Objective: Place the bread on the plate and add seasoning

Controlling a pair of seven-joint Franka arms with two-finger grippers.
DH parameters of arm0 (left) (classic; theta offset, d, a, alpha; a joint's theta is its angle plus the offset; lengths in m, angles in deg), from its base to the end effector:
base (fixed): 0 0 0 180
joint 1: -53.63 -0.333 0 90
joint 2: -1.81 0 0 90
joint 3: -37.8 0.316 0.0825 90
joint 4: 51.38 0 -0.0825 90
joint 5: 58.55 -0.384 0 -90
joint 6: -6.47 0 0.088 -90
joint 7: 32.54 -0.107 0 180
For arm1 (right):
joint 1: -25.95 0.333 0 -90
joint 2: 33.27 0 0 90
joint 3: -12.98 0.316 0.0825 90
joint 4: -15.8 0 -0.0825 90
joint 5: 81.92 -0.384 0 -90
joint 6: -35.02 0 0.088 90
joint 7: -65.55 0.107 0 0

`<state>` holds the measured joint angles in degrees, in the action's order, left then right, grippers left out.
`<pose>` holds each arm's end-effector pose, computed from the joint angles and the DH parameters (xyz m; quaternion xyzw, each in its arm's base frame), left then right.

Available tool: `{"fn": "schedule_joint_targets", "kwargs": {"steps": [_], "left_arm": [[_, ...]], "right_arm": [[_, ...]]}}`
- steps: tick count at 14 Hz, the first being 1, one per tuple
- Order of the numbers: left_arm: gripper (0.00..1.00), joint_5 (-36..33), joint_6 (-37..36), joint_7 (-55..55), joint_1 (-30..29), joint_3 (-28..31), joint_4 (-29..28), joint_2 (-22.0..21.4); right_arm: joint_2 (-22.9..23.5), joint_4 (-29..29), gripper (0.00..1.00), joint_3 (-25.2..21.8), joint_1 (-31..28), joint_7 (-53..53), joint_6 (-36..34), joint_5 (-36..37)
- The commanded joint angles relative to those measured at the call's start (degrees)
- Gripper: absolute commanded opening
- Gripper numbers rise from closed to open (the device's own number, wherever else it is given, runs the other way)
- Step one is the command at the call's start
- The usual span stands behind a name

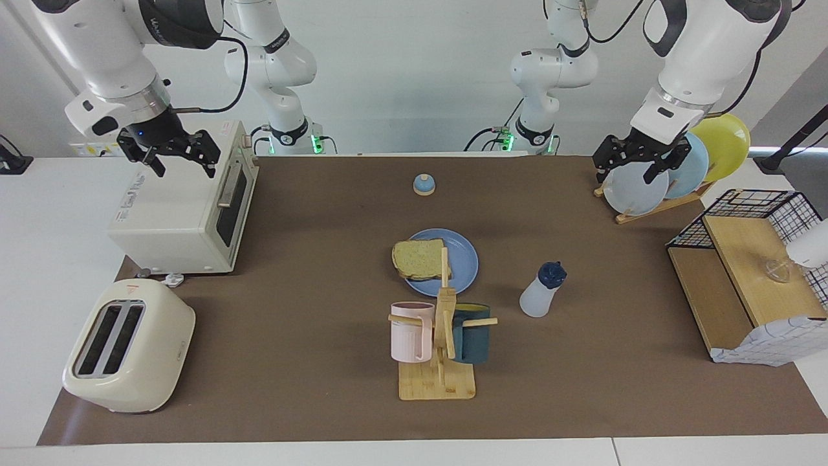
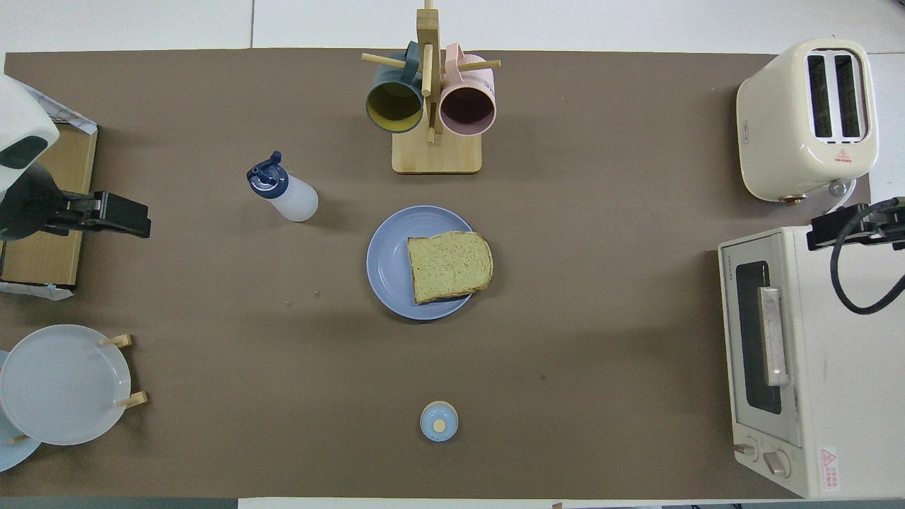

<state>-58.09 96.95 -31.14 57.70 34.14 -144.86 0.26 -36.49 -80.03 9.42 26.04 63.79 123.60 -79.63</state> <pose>0.5406 -0.0747 0.6114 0.9984 -0.0551 -0.0129 0.0021 0.5310 -0.0375 0.6052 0.9991 -0.0146 -0.0360 0.0166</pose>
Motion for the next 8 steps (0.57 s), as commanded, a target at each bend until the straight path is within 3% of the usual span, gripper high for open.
{"fn": "schedule_joint_targets", "kwargs": {"steps": [1,8], "left_arm": [[1.0,0.9,0.4,-0.9,-0.8,0.2,0.0,-0.1],[1.0,0.9,0.6,-0.9,-0.9,-0.2,-0.1,-0.3]], "right_arm": [[0.1,0.4,1.0,0.6,-0.9,-0.7,-0.7,0.2],[0.1,0.4,1.0,0.6,-0.9,-0.7,-0.7,0.2]]}}
